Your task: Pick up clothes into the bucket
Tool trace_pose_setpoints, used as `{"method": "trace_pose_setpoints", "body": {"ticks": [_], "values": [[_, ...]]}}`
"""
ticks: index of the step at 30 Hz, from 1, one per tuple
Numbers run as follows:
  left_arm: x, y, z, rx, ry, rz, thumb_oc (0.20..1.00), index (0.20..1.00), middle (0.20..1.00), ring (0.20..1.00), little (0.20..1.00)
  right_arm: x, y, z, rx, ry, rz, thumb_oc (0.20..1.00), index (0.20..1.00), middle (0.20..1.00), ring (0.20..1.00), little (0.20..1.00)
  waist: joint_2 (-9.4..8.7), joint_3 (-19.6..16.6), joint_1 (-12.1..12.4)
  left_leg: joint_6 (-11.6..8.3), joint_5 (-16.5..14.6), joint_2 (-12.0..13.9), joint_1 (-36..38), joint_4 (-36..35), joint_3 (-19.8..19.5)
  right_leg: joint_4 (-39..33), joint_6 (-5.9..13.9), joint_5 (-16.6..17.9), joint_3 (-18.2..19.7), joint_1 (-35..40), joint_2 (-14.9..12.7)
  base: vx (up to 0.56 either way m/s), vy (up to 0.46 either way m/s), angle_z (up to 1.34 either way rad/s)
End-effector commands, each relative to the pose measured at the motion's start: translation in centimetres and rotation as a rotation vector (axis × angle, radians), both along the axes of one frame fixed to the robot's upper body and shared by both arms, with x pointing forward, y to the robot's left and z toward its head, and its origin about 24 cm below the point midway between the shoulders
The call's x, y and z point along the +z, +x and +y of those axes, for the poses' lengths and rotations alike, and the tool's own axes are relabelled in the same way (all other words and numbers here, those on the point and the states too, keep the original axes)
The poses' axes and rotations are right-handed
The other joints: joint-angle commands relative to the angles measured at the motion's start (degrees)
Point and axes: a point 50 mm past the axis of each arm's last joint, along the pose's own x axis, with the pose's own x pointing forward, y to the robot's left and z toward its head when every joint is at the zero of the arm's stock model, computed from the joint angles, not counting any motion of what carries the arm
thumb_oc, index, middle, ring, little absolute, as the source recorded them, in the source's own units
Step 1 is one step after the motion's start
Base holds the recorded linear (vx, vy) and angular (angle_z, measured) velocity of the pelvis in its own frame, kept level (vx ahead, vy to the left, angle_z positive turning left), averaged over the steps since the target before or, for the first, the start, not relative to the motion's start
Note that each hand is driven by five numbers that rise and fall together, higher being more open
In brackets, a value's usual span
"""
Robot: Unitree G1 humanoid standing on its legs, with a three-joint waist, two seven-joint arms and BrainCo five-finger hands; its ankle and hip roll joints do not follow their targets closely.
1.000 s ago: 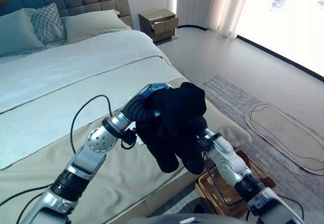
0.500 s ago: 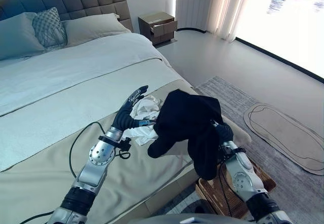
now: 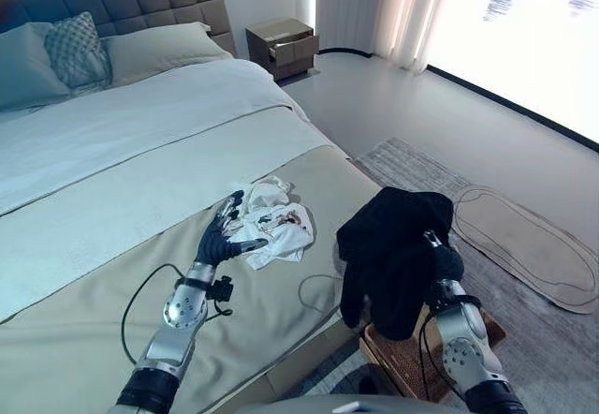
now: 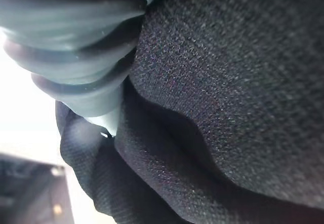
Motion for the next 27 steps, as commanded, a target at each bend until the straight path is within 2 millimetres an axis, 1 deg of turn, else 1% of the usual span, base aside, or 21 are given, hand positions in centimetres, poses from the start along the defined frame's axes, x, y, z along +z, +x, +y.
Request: {"method": "trace_pose_setpoints", "body": {"ticks": [1, 2, 3, 4, 5, 6, 7, 8, 10, 12, 13, 14, 15, 16, 17, 18, 20, 22, 25, 26, 27], "values": [[2.3, 0.6, 2.0, 0.123, -0.019, -0.156, 1.0, 1.0, 1.0, 1.0, 1.0, 5.5, 2.0, -1.9, -0.17, -0.071, -0.265, 0.2, 0.2, 0.2, 0.2, 0.2, -3.19, 3.28, -0.98, 3.93, -7.47, -3.9, -5.07, 10.56, 4.61, 8.37, 3.25, 1.03, -1.4, -5.81, -5.07, -0.09, 0.132, -0.47], [2.2, 0.4, 2.2, 0.138, -0.016, -0.157, 1.0, 1.0, 1.0, 1.0, 1.0, 5.6, 2.1, -2.2, -0.197, -0.094, -0.261, 0.2, 0.2, 0.2, 0.2, 0.2, -3.06, 3.72, -0.7, 4.2, -7.78, -4.11, -4.93, 10.57, 5.45, 9.8, 3.44, 0.88, -1.43, -6.84, -5.36, -0.12, 0.159, -0.54], [2.1, 0.2, 2.5, 0.161, -0.015, -0.159, 1.0, 1.0, 1.0, 1.0, 1.0, 5.9, 2.2, -2.6, -0.219, -0.138, -0.254, 0.2, 0.2, 0.2, 0.2, 0.2, -3.01, 4.52, -0.54, 4.4, -8.03, -4.17, -4.66, 10.42, 6.41, 11.05, 3.77, 1.17, -2.37, -7.9, -5.95, -0.04, 0.069, -0.72], [2.1, 0.2, 2.5, 0.161, -0.015, -0.16, 1.0, 1.0, 1.0, 1.0, 1.0, 5.9, 2.3, -2.5, -0.221, -0.14, -0.254, 0.2, 0.2, 0.2, 0.2, 0.2, -3.05, 4.65, -0.33, 4.43, -8.07, -4.2, -4.53, 10.38, 6.65, 11.31, 3.81, 1.06, -2.07, -8.06, -5.94, -0.04, 0.047, -0.78], [2.1, 0.0, 2.7, 0.171, -0.02, -0.162, 1.0, 1.0, 1.0, 1.0, 1.0, 6.1, 2.5, -2.6, -0.23, -0.16, -0.253, 0.2, 0.2, 0.2, 0.2, 0.2, -2.87, 5.21, -0.08, 4.39, -8.09, -4.02, -4.45, 10.45, 7.38, 11.98, 3.84, 1.36, -3.38, -8.73, -6.82, -0.03, 0.001, -0.89], [1.9, -0.4, 3.0, 0.192, -0.042, -0.158, 1.0, 1.0, 1.0, 1.0, 1.0, 6.3, 2.9, -2.7, -0.249, -0.176, -0.245, 0.2, 0.2, 0.2, 0.2, 0.2, -2.51, 6.26, 0.89, 4.27, -8.31, -3.39, -4.13, 10.93, 8.95, 13.29, 3.15, 1.68, -7.46, -9.23, -9.09, -0.03, -0.002, -0.7], [1.9, -0.4, 3.0, 0.192, -0.043, -0.158, 1.0, 1.0, 1.0, 1.0, 1.0, 6.3, 2.9, -2.7, -0.25, -0.177, -0.245, 0.2, 0.2, 0.2, 0.2, 0.2, -2.49, 6.35, 0.86, 4.26, -8.37, -3.37, -4.08, 10.99, 8.92, 13.32, 3.14, 1.64, -7.5, -9.14, -9.08, -0.02, -0.07, -0.9], [1.9, -0.7, 3.2, 0.2, -0.057, -0.161, 1.0, 1.0, 1.0, 1.0, 1.0, 6.3, 3.0, -2.7, -0.245, -0.238, -0.221, 0.2, 0.2, 0.2, 0.2, 0.2, -2.68, 6.84, 1.02, 3.82, -8.43, -2.91, -3.9, 11.19, 9.8, 12.59, 3.05, 2.1, -9.49, -8.66, -10.2, 0.0, -0.055, -0.69], [1.9, -0.8, 3.4, 0.211, -0.065, -0.162, 1.0, 1.0, 1.0, 1.0, 1.0, 6.4, 3.3, -2.6, -0.243, -0.267, -0.213, 0.2, 0.2, 0.2, 0.2, 0.2, -2.91, 7.07, 0.87, 3.67, -8.28, -2.82, -3.74, 10.94, 10.28, 11.43, 3.03, 2.87, -9.97, -8.29, -10.12, -0.04, -0.096, -0.4], [2.6, -0.7, 3.7, 0.237, -0.095, -0.198, 1.0, 1.0, 1.0, 1.0, 1.0, 7.0, 3.7, -2.5, -0.231, -0.384, -0.207, 0.2, 0.2, 0.2, 0.2, 0.2, -3.31, 8.07, 0.53, 3.01, -7.56, -1.97, -5.01, 11.1, 11.17, 9.45, 2.9, 3.42, -9.89, -8.94, -9.48, -0.08, -0.149, -0.21], [2.6, -0.7, 3.7, 0.237, -0.095, -0.199, 1.0, 1.0, 1.0, 1.0, 1.0, 7.0, 3.7, -2.4, -0.232, -0.385, -0.206, 0.2, 0.2, 0.2, 0.2, 0.2, -3.27, 8.05, 0.51, 2.99, -7.57, -1.93, -5.11, 11.17, 11.16, 9.43, 2.87, 3.45, -9.9, -8.99, -9.44, -0.11, -0.144, -0.11], [3.3, -0.3, 3.5, 0.24, -0.108, -0.242, 1.0, 1.0, 1.0, 1.0, 1.0, 7.9, 4.1, -2.4, -0.226, -0.457, -0.225, 0.2, 0.2, 0.2, 0.2, 0.2, -3.14, 9.37, 0.27, 2.42, -6.9, -1.18, -6.76, 11.72, 10.92, 9.18, 2.63, 3.36, -10.11, -10.09, -9.13, -0.09, -0.092, -0.08], [3.4, -0.3, 3.5, 0.241, -0.109, -0.243, 1.0, 1.0, 1.0, 1.0, 1.0, 7.9, 4.2, -2.4, -0.227, -0.458, -0.226, 0.2, 0.2, 0.2, 0.2, 0.2, -3.1, 9.36, 0.21, 2.4, -6.91, -1.14, -6.93, 11.83, 10.88, 9.23, 2.6, 3.35, -10.14, -10.2, -9.1, -0.16, -0.176, -0.06], [4.0, 0.0, 3.3, 0.244, -0.128, -0.277, 1.0, 1.0, 1.0, 1.0, 1.0, 8.4, 4.5, -2.6, -0.243, -0.49, -0.232, 0.2, 0.2, 0.2, 0.2, 0.2, -2.77, 10.77, -0.05, 1.99, -6.48, -0.54, -8.23, 12.49, 10.5, 9.67, 2.4, 3.19, -10.22, -11.24, -8.83, -0.08, -0.088, -0.05], [4.0, 0.0, 3.3, 0.244, -0.128, -0.278, 1.0, 1.0, 1.0, 1.0, 1.0, 8.4, 4.5, -2.6, -0.244, -0.49, -0.233, 0.2, 0.2, 0.2, 0.2, 0.2, -2.72, 10.78, -0.1, 1.97, -6.52, -0.49, -8.39, 12.62, 10.45, 9.76, 2.37, 3.16, -10.26, -11.34, -8.8, -0.15, -0.157, -0.02], [4.8, 0.4, 3.1, 0.247, -0.158, -0.319, 1.0, 1.0, 1.0, 1.0, 1.0, 9.2, 4.9, -2.6, -0.259, -0.505, -0.258, 0.2, 0.2, 0.2, 0.2, 0.2, -2.18, 12.28, -0.35, 1.59, -6.3, 0.01, -9.78, 13.45, 10.06, 10.24, 2.16, 3.0, -9.99, -12.42, -8.57, -0.11, -0.109, 0.01], [5.0, 0.6, 2.9, 0.25, -0.173, -0.335, 1.0, 1.0, 1.0, 1.0, 1.0, 9.6, 5.2, -2.6, -0.267, -0.506, -0.271, 0.2, 0.2, 0.2, 0.2, 0.2, -1.81, 13.02, -0.45, 1.42, -6.22, 0.27, -10.69, 14.02, 9.9, 10.52, 2.06, 2.97, -9.77, -13.23, -8.5, -0.1, -0.084, 0.03], [5.9, 0.9, 2.7, 0.249, -0.187, -0.381, 1.0, 1.0, 1.0, 1.0, 1.0, 10.5, 5.9, -2.6, -0.288, -0.533, -0.29, 0.2, 0.2, 0.2, 0.2, 0.2, -1.05, 14.7, -0.57, 1.08, -5.94, 0.61, -12.6, 14.94, 9.77, 11.43, 1.94, 3.0, -9.27, -15.24, -8.53, -0.12, -0.067, 0.03], [6.8, 1.2, 2.3, 0.24, -0.224, -0.427, 1.0, 1.0, 1.0, 1.0, 1.0, 12.0, 6.9, -2.9, -0.318, -0.582, -0.32, 0.2, 0.2, 0.2, 0.2, 0.2, 0.19, 16.46, -0.72, 0.95, -6.01, 0.56, -15.68, 16.64, 9.87, 13.02, 1.72, 2.87, -8.1, -18.68, -8.52, -0.15, -0.046, 0.05], [7.1, 1.4, 2.0, 0.237, -0.258, -0.445, 1.0, 1.0, 1.0, 1.0, 1.0, 13.0, 7.5, -3.2, -0.343, -0.623, -0.333, 0.2, 0.2, 0.2, 0.2, 0.2, 0.87, 17.59, -0.72, 0.92, -6.18, 0.79, -17.9, 18.18, 10.26, 14.32, 1.65, 2.75, -7.22, -21.21, -8.65, -0.17, -0.036, -0.06], [7.4, 1.5, 1.8, 0.229, -0.285, -0.454, 1.0, 1.0, 1.0, 1.0, 1.0, 13.4, 7.9, -3.4, -0.359, -0.643, -0.335, 0.2, 0.2, 0.2, 0.2, 0.2, 1.22, 18.24, -0.71, 0.9, -6.27, 0.89, -19.2, 18.96, 10.54, 15.05, 1.64, 2.78, -6.79, -22.59, -8.66, -0.13, -0.028, -0.09]]}}
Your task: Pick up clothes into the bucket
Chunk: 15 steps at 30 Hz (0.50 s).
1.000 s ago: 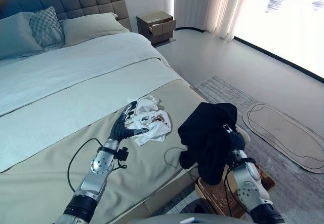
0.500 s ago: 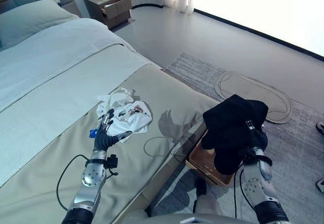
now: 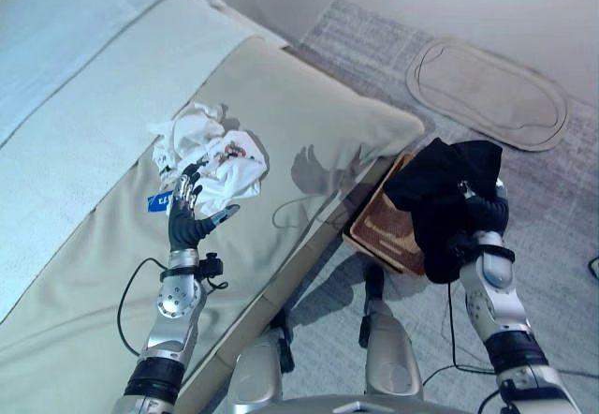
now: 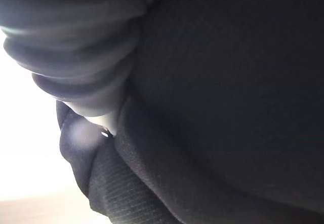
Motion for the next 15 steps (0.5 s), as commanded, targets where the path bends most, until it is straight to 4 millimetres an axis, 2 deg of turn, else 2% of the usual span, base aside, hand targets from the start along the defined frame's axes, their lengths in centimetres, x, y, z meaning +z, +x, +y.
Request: {"method": "trace_pose_setpoints", "body": {"ticks": [1, 3, 7, 8, 9, 11, 15], "values": [[2.8, -0.3, 0.9, 0.021, -0.058, -0.169, 1.0, 1.0, 1.0, 1.0, 1.0, 4.9, 1.4, 0.2, -0.014, -0.086, -0.206, 0.2, 0.2, 0.2, 0.2, 0.2, -0.78, -0.55, -0.43, -0.28, -4.17, -0.38, -5.2, 8.44, -2.02, 5.12, 2.33, -1.77, 2.44, -2.14, -2.64, -0.09, -0.025, -0.04], [3.6, -0.3, 0.4, 0.005, -0.083, -0.205, 1.0, 1.0, 1.0, 1.0, 1.0, 6.2, 2.1, -0.3, -0.064, -0.12, -0.227, 0.2, 0.2, 0.2, 0.2, 0.2, 0.16, 1.21, -0.58, -0.37, -4.58, 0.0, -8.82, 10.69, -1.65, 7.04, 2.25, -1.82, 3.83, -6.2, -2.61, -0.12, -0.019, 0.0], [4.0, -0.1, 0.0, -0.006, -0.111, -0.23, 1.0, 1.0, 1.0, 1.0, 1.0, 7.7, 2.8, -1.0, -0.109, -0.14, -0.262, 0.2, 0.2, 0.2, 0.2, 0.2, 1.03, 2.45, -0.65, -0.49, -5.41, 0.62, -12.87, 13.45, -1.2, 9.34, 2.1, -2.23, 4.91, -10.36, -2.69, -0.09, -0.024, -0.02], [4.5, 0.0, -0.2, -0.006, -0.121, -0.253, 1.0, 1.0, 1.0, 1.0, 1.0, 8.8, 3.0, -1.4, -0.136, -0.147, -0.291, 0.2, 0.2, 0.2, 0.2, 0.2, 1.78, 3.44, -0.82, -0.66, -6.43, 1.12, -15.96, 16.02, -1.09, 11.64, 1.96, -3.03, 5.83, -13.61, -2.56, -0.1, -0.02, -0.03], [4.5, 0.0, -0.2, -0.005, -0.122, -0.254, 1.0, 1.0, 1.0, 1.0, 1.0, 8.9, 3.1, -1.4, -0.136, -0.147, -0.291, 0.2, 0.2, 0.2, 0.2, 0.2, 1.81, 3.28, -0.79, -0.66, -6.53, 1.17, -16.3, 16.27, -1.08, 11.83, 1.96, -3.1, 5.9, -13.95, -2.53, -0.1, -0.029, -0.05], [5.5, 0.1, -0.2, 0.001, -0.144, -0.304, 1.0, 1.0, 1.0, 1.0, 1.0, 10.2, 3.4, -2.0, -0.19, -0.119, -0.335, 0.2, 0.2, 0.2, 0.2, 0.2, 2.73, 4.23, -0.83, -0.61, -7.36, 1.62, -20.22, 19.18, -0.96, 14.35, 1.57, -3.7, 7.03, -18.08, -2.38, -0.07, -0.017, -0.03], [6.2, 0.0, 0.0, 0.012, -0.172, -0.347, 1.0, 1.0, 1.0, 1.0, 1.0, 11.3, 3.6, -3.1, -0.265, -0.042, -0.388, 0.2, 0.2, 0.2, 0.2, 0.2, 3.87, 4.9, -0.75, -0.42, -8.5, 1.94, -24.5, 22.39, -0.2, 17.48, 1.18, -4.46, 8.71, -23.25, -2.09, -0.04, 0.021, -0.04]]}}
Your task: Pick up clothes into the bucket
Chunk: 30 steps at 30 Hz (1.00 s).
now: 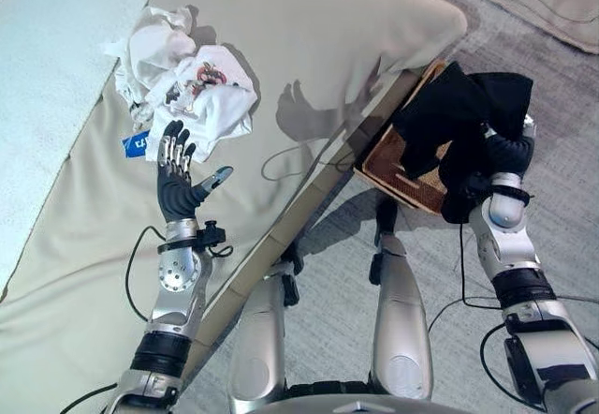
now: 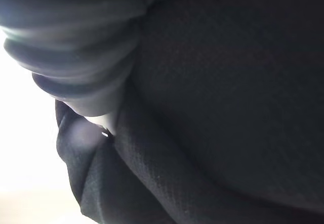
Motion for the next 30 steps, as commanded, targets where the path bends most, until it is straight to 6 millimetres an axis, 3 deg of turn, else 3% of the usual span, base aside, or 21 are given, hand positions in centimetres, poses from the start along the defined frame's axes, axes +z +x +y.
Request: {"method": "trace_pose_setpoints", "body": {"ticks": [1, 8, 12, 16, 17, 18, 19, 20, 21, 28, 30], "values": [[1.7, -1.7, 0.7, 0.024, -0.072, -0.141, 1.0, 1.0, 1.0, 1.0, 1.0, 4.3, -1.1, -1.6, -0.073, 0.026, -0.246, 0.2, 0.2, 0.2, 0.2, 0.2, 1.98, -2.58, -1.11, -1.14, -5.63, 1.97, -6.0, 10.37, -1.04, 4.49, 3.65, -2.0, 3.93, -2.67, -0.32, -0.02, 0.041, -0.08], [2.1, -1.8, 0.6, 0.023, -0.096, -0.166, 1.0, 1.0, 1.0, 1.0, 1.0, 5.3, -2.0, -4.1, -0.198, 0.092, -0.312, 0.2, 0.2, 0.2, 0.2, 0.2, 3.35, -2.31, -1.44, -0.78, -6.68, 1.6, -9.56, 12.38, -0.37, 6.77, 3.47, -2.78, 5.9, -7.34, -0.36, 0.0, 0.034, -0.07], [2.3, -1.7, 0.1, -0.01, -0.097, -0.173, 1.0, 1.0, 1.0, 1.0, 1.0, 5.6, -1.6, -5.6, -0.234, 0.042, -0.243, 0.2, 0.2, 0.2, 0.2, 0.2, 4.23, -1.87, -1.39, -0.52, -7.13, 1.25, -10.79, 12.88, 0.37, 7.56, 3.56, -2.87, 7.02, -9.54, -0.34, 0.01, 0.036, -0.1], [2.8, -1.6, -0.3, -0.044, -0.103, -0.198, 1.0, 1.0, 1.0, 1.0, 1.0, 5.8, -0.5, -5.9, -0.221, 0.008, -0.167, 0.2, 0.2, 0.2, 0.2, 0.2, 4.92, -1.36, -0.96, -0.36, -7.73, 1.25, -12.04, 14.07, 0.68, 8.79, 3.34, -3.36, 7.74, -11.16, -0.19, 0.02, 0.006, -0.04], [3.0, -1.6, -0.5, -0.054, -0.106, -0.205, 1.0, 1.0, 1.0, 1.0, 1.0, 5.8, -0.3, -6.0, -0.224, 0.011, -0.15, 0.2, 0.2, 0.2, 0.2, 0.2, 5.25, -1.62, -0.5, -0.79, -9.18, 1.25, -11.72, 14.36, 0.15, 9.62, 3.65, -4.99, 7.9, -11.11, -0.02, 0.0, 0.0, 0.0], [3.4, -1.6, -0.6, -0.065, -0.108, -0.224, 1.0, 1.0, 1.0, 1.0, 1.0, 5.9, 0.1, -6.1, -0.226, 0.015, -0.127, 0.2, 0.2, 0.2, 0.2, 0.2, 5.32, -1.21, -0.6, -0.3, -7.89, 1.13, -12.95, 14.75, 0.72, 9.43, 3.21, -3.53, 8.03, -12.09, -0.21, 0.08, 0.012, 0.0], [3.4, -1.6, -0.6, -0.064, -0.108, -0.224, 1.0, 1.0, 1.0, 1.0, 1.0, 5.9, 0.1, -6.1, -0.224, 0.016, -0.127, 0.2, 0.2, 0.2, 0.2, 0.2, 5.5, -1.54, -0.33, -0.77, -9.36, 1.19, -12.45, 14.86, 0.18, 10.09, 3.6, -5.14, 8.11, -11.84, -0.02, -0.08, -0.017, -0.03], [3.7, -1.6, -0.8, -0.076, -0.112, -0.235, 1.0, 1.0, 1.0, 1.0, 1.0, 6.0, 0.4, -6.3, -0.231, 0.016, -0.104, 0.2, 0.2, 0.2, 0.2, 0.2, 5.6, -1.22, -0.42, -0.27, -8.07, 1.09, -13.64, 15.3, 0.72, 10.03, 3.12, -3.71, 8.25, -12.89, -0.25, 0.08, 0.018, -0.02], [3.8, -1.6, -0.9, -0.085, -0.118, -0.238, 1.0, 1.0, 1.0, 1.0, 1.0, 6.0, 0.8, -6.2, -0.232, 0.025, -0.087, 0.2, 0.2, 0.2, 0.2, 0.2, 5.92, -1.52, 0.17, -0.73, -9.56, 1.1, -13.43, 15.76, 0.25, 11.01, 3.4, -5.45, 8.4, -12.83, -0.11, 0.0, 0.0, 0.0], [4.8, -1.9, -1.7, -0.151, -0.142, -0.285, 1.0, 1.0, 1.0, 1.0, 1.0, 8.1, 2.1, -6.4, -0.206, -0.071, -0.001, 0.2, 0.2, 0.2, 0.2, 0.2, 6.75, -1.67, 1.48, -0.45, -10.2, 0.84, -17.11, 18.18, -0.09, 14.21, 2.96, -6.5, 9.17, -16.68, 0.02, 0.01, -0.004, 0.03], [4.8, -2.0, -1.6, -0.155, -0.153, -0.288, 1.0, 1.0, 1.0, 1.0, 1.0, 9.7, 2.1, -6.6, -0.215, -0.103, -0.019, 0.2, 0.2, 0.2, 0.2, 0.2, 6.84, -1.9, 2.03, -0.37, -9.98, 0.71, -18.22, 18.13, -0.29, 14.42, 2.89, -6.51, 9.17, -17.78, -0.09, 0.01, -0.011, 0.04]]}}
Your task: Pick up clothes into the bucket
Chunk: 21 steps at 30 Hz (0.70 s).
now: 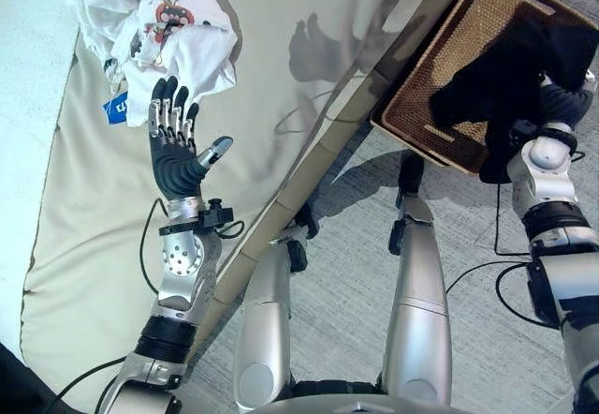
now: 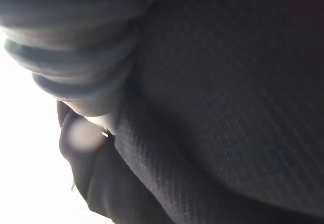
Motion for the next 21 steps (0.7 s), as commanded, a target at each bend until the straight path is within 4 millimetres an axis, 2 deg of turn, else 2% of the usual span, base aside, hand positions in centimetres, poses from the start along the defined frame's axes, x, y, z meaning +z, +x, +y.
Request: {"method": "trace_pose_setpoints", "body": {"ticks": [1, 4, 8, 13, 14, 18, 21], "values": [[1.0, -1.7, 0.7, -0.001, -0.055, -0.099, 1.0, 1.0, 1.0, 1.0, 1.0, 4.0, -1.1, -1.7, -0.033, -0.116, -0.091, 0.2, 0.2, 0.2, 0.2, 0.2, 3.45, -2.59, -1.47, 0.41, -7.86, -0.12, -4.36, 9.34, -2.06, 4.96, 4.09, -4.6, 3.74, -0.47, -0.71, 0.01, -0.017, 0.03], [0.9, -1.8, 0.8, 0.004, -0.063, -0.099, 1.0, 1.0, 1.0, 1.0, 1.0, 5.8, -0.9, -1.0, -0.018, -0.139, -0.14, 0.2, 0.2, 0.2, 0.2, 0.2, 3.11, -2.86, -1.07, 0.43, -7.42, -0.19, -5.82, 9.05, -2.57, 5.02, 3.99, -4.65, 3.4, -1.62, -0.66, 0.01, -0.032, 0.05], [1.0, -1.8, 0.7, 0.001, -0.077, -0.101, 1.0, 1.0, 1.0, 1.0, 1.0, 5.9, -0.7, -0.6, -0.013, -0.115, -0.161, 0.2, 0.2, 0.2, 0.2, 0.2, 2.89, -2.84, -1.02, 0.37, -7.17, -0.06, -7.08, 9.26, -3.07, 5.5, 3.76, -4.87, 3.22, -2.55, -0.74, 0.0, -0.02, 0.03], [0.9, -1.8, 0.3, -0.015, -0.09, -0.095, 1.0, 1.0, 1.0, 1.0, 1.0, 4.3, -0.2, -0.3, -0.045, 0.022, -0.173, 0.2, 0.2, 0.2, 0.2, 0.2, 3.47, -2.88, -0.59, 0.49, -7.43, -0.45, -9.04, 10.36, -3.57, 7.1, 3.49, -5.49, 3.34, -4.43, -0.65, 0.02, 0.0, 0.07], [1.1, -1.7, 0.2, -0.017, -0.086, -0.098, 1.0, 1.0, 1.0, 1.0, 1.0, 3.3, 0.0, -0.2, -0.043, 0.046, -0.138, 0.2, 0.2, 0.2, 0.2, 0.2, 3.7, -2.94, -0.4, 0.6, -7.53, -0.64, -9.65, 10.85, -3.7, 7.68, 3.43, -5.65, 3.34, -4.93, -0.66, 0.0, 0.0, 0.0], [1.2, -1.6, 0.0, -0.026, -0.078, -0.103, 1.0, 1.0, 1.0, 1.0, 1.0, 1.8, 0.5, 0.2, -0.017, 0.023, -0.047, 0.2, 0.2, 0.2, 0.2, 0.2, 4.04, -3.34, 0.03, 0.78, -7.78, -0.88, -11.07, 11.96, -3.83, 8.81, 3.41, -5.87, 3.56, -6.31, -0.79, 0.02, 0.008, 0.06], [1.3, -1.7, 0.0, -0.028, -0.076, -0.107, 1.0, 1.0, 1.0, 1.0, 1.0, 1.8, 0.6, 0.3, -0.014, -0.014, -0.022, 0.2, 0.2, 0.2, 0.2, 0.2, 4.05, -3.49, 0.17, 0.81, -7.84, -0.93, -11.39, 12.14, -3.93, 9.0, 3.41, -5.97, 3.68, -6.62, -0.89, 0.01, 0.005, 0.03]]}}
